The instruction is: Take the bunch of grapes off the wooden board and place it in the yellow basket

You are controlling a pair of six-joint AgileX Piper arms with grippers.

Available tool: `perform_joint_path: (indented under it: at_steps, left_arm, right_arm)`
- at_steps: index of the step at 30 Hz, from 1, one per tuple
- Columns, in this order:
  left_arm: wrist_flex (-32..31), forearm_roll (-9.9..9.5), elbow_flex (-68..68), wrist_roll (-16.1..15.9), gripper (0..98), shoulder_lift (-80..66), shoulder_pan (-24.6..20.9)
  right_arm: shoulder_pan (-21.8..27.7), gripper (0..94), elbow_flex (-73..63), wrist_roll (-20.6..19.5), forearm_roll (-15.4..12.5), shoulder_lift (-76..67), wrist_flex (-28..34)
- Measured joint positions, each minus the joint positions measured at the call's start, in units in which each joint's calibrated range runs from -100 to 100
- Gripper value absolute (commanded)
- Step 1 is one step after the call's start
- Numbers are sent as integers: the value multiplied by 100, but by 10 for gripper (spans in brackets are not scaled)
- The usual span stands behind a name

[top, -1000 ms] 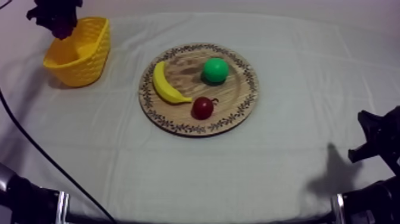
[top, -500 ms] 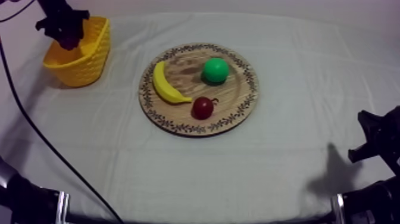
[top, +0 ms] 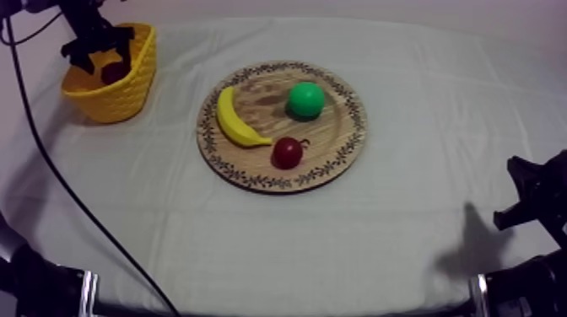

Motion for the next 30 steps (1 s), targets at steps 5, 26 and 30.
perform_joint_path:
  at_steps: [5, 26, 30]
  left_arm:
    - [-143, 36, 272, 121, 948, -318, -61]
    - [-2289, 225, 4090, 23, 872, -4246, 126]
    - [-2520, 277, 4849, -111, 772, -5094, 168]
  right_arm:
    - [0, 3, 0, 0, 0, 0, 0]
    - [0, 3, 0, 0, 0, 0, 0]
    - [0, 3, 0, 0, 0, 0, 0]
